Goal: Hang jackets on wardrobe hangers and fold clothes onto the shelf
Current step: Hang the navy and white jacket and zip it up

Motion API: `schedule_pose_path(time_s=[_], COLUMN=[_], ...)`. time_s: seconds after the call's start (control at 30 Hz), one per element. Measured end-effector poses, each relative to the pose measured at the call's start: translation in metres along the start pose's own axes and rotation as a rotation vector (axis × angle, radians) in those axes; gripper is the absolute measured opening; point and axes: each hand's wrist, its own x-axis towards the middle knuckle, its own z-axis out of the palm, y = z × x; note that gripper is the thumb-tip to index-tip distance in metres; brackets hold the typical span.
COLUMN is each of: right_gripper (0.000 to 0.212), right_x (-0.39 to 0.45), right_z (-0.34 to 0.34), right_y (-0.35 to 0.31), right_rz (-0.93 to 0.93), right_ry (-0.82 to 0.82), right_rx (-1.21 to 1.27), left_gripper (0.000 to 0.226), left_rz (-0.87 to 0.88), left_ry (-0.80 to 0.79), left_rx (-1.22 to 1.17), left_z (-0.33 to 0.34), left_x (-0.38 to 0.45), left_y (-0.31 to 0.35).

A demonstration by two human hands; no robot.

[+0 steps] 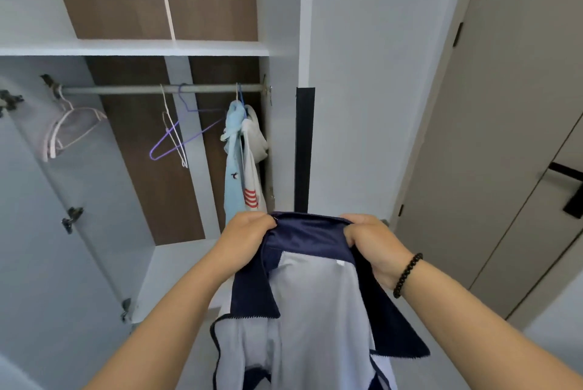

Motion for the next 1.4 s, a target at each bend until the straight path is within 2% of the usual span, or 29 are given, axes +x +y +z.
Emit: schedule_pose_path(time_s=[0.07, 0.13, 0.2, 0.3, 0.37, 0.43, 0.47, 0.53, 0.6, 0.63, 0.7, 0.77, 0.83, 0.9, 0.97, 1.13, 1.27, 1.33, 1.4], right_gripper=[0.033, 0.032, 0.030, 0.026, 0.026, 0.027, 0.027, 0.029, 0.044, 0.054, 0.055, 0.032, 0.023, 0.018, 0.024, 0.015, 0.019, 0.021, 0.025], right_x=[0.004, 0.007, 0.011, 0.017, 0.023, 0.029, 0.032, 0.039, 0.047, 0.051, 0.060, 0.070, 0.081, 0.090, 0.101, 0.138, 0.166, 0.175, 0.178], right_z=[0.013, 0.032, 0.050, 0.071, 0.082, 0.091, 0.096, 0.109, 0.123, 0.132, 0.151, 0.171, 0.187, 0.200, 0.207, 0.209, 0.213, 0.225, 0.245], right_y=[-0.012, -0.021, -0.027, -0.035, -0.040, -0.046, -0.049, -0.055, -0.062, -0.064, -0.066, -0.067, -0.066, -0.069, -0.072, -0.080, -0.072, -0.063, -0.056], right_rz=[-0.013, -0.033, -0.043, -0.051, -0.045, -0.045, -0.043, -0.037, -0.036, -0.034, -0.025, -0.009, 0.014, 0.014, 0.010, 0.014, 0.038, -0.051, -0.274], right_ry=[-0.037, -0.078, -0.104, -0.118, -0.121, -0.121, -0.118, -0.122, -0.139, -0.150, -0.161, -0.160, -0.152, -0.152, -0.138, 0.022, 0.098, 0.171, 0.307], right_rx=[0.109, 0.118, 0.091, 0.105, 0.146, 0.162, 0.165, 0.166, 0.152, 0.141, 0.121, 0.101, 0.078, 0.068, 0.067, -0.131, -0.142, -0.315, -0.571], left_gripper=[0.036, 0.027, 0.020, 0.025, 0.020, 0.021, 0.022, 0.027, 0.029, 0.025, 0.024, 0.035, 0.039, 0.036, 0.035, 0.013, 0.022, 0.021, 0.016], left_rz=[0.008, 0.014, -0.005, -0.064, -0.065, -0.049, -0.022, 0.123, 0.331, 0.436, 0.585, 0.614, 0.554, 0.518, 0.519, 0.514, 0.542, 0.599, 0.622], left_ry=[-0.098, -0.176, -0.161, -0.071, -0.029, 0.083, 0.197, 0.438, 0.514, 0.487, 0.333, 0.135, 0.021, 0.011, 0.020, 0.166, 0.120, 0.116, 0.118], left_rx=[0.143, 0.166, 0.095, -0.059, -0.101, -0.124, -0.107, -0.044, -0.020, -0.023, -0.023, 0.000, 0.049, 0.129, 0.169, 0.015, 0.021, 0.070, 0.142], left_z=[-0.005, -0.006, -0.006, -0.014, -0.025, -0.035, -0.041, -0.051, -0.061, -0.066, -0.075, -0.082, -0.090, -0.101, -0.116, -0.174, -0.222, -0.240, -0.254], left_x=[0.004, 0.008, 0.012, 0.016, 0.020, 0.021, 0.021, 0.019, 0.016, 0.015, 0.016, 0.022, 0.032, 0.044, 0.057, 0.079, 0.093, 0.102, 0.115], left_y=[-0.020, -0.044, -0.063, -0.084, -0.102, -0.117, -0.123, -0.130, -0.130, -0.129, -0.125, -0.128, -0.134, -0.141, -0.148, -0.138, -0.107, -0.096, -0.090])
